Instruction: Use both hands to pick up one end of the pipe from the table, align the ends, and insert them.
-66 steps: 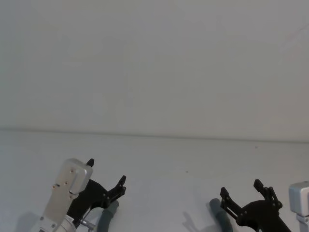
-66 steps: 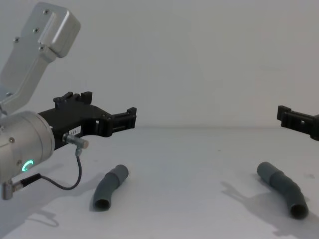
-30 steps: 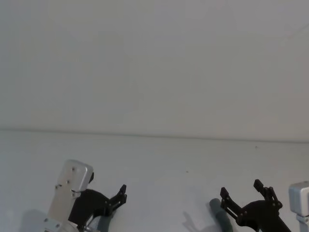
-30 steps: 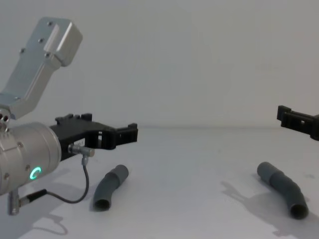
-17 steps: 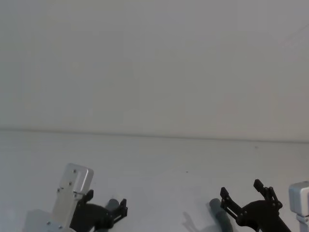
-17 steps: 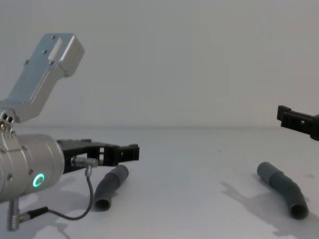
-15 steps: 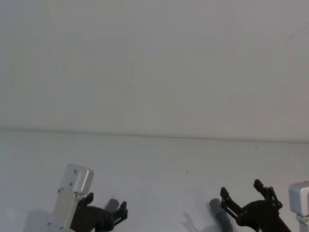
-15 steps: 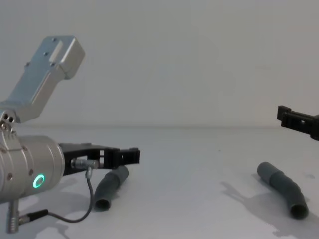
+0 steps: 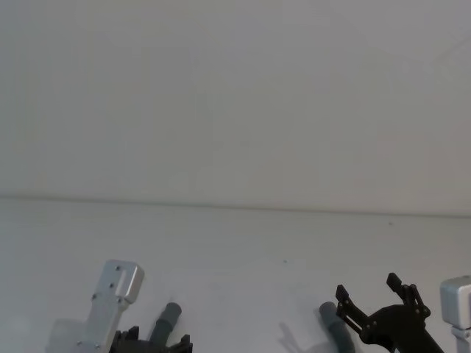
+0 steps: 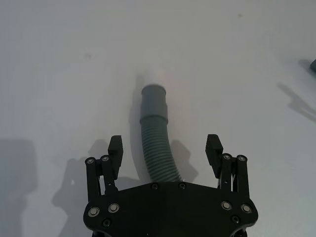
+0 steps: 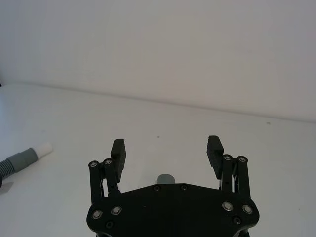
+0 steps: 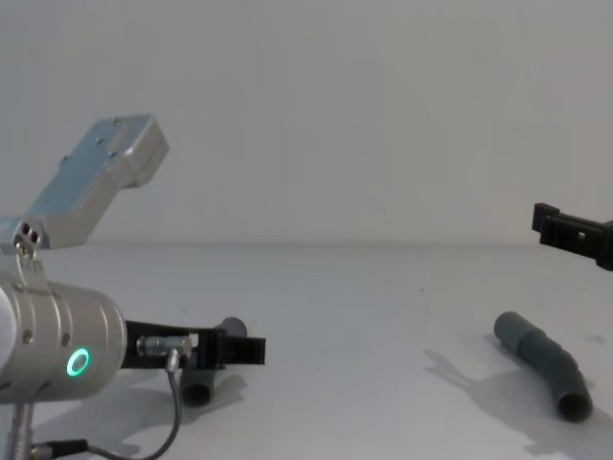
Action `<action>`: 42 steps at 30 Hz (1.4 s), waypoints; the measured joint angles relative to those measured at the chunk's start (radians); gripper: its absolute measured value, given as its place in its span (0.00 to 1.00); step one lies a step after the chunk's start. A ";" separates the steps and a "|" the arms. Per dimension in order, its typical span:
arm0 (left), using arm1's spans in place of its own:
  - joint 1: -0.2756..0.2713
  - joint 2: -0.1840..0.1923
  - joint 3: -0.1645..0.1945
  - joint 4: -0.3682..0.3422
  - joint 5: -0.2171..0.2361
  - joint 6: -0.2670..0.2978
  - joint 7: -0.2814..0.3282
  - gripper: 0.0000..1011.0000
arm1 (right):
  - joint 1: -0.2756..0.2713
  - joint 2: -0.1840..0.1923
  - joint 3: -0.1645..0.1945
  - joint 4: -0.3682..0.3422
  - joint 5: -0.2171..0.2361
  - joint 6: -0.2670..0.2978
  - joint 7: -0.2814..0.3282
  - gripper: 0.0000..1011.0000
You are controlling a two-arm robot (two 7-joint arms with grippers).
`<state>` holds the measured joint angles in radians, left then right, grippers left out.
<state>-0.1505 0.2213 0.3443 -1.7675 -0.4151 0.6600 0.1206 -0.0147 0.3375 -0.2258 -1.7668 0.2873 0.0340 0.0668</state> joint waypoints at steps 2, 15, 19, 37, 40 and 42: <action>0.000 -0.011 -0.006 0.000 -0.006 0.024 0.010 0.99 | 0.000 0.000 0.000 0.000 0.000 0.000 0.000 0.99; -0.028 -0.035 -0.012 0.019 0.001 0.113 0.047 0.99 | 0.000 0.000 0.000 0.000 0.000 0.000 0.000 0.99; -0.043 -0.028 0.000 0.026 0.018 0.122 0.048 0.99 | 0.000 0.000 0.000 0.000 0.000 0.000 0.000 0.99; -0.145 0.032 0.103 0.067 0.113 0.107 -0.006 0.99 | 0.000 0.000 0.000 0.000 0.000 0.000 0.000 0.99; -0.151 0.033 0.109 0.071 0.121 0.105 -0.010 0.99 | 0.000 0.000 0.000 0.000 0.000 0.000 0.000 0.99; -0.153 0.033 0.112 0.073 0.126 0.105 -0.010 0.99 | 0.000 0.000 0.000 0.000 0.000 0.000 0.000 0.99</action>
<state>-0.3039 0.2539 0.4564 -1.6946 -0.2893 0.7650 0.1107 -0.0147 0.3374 -0.2258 -1.7667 0.2873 0.0340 0.0668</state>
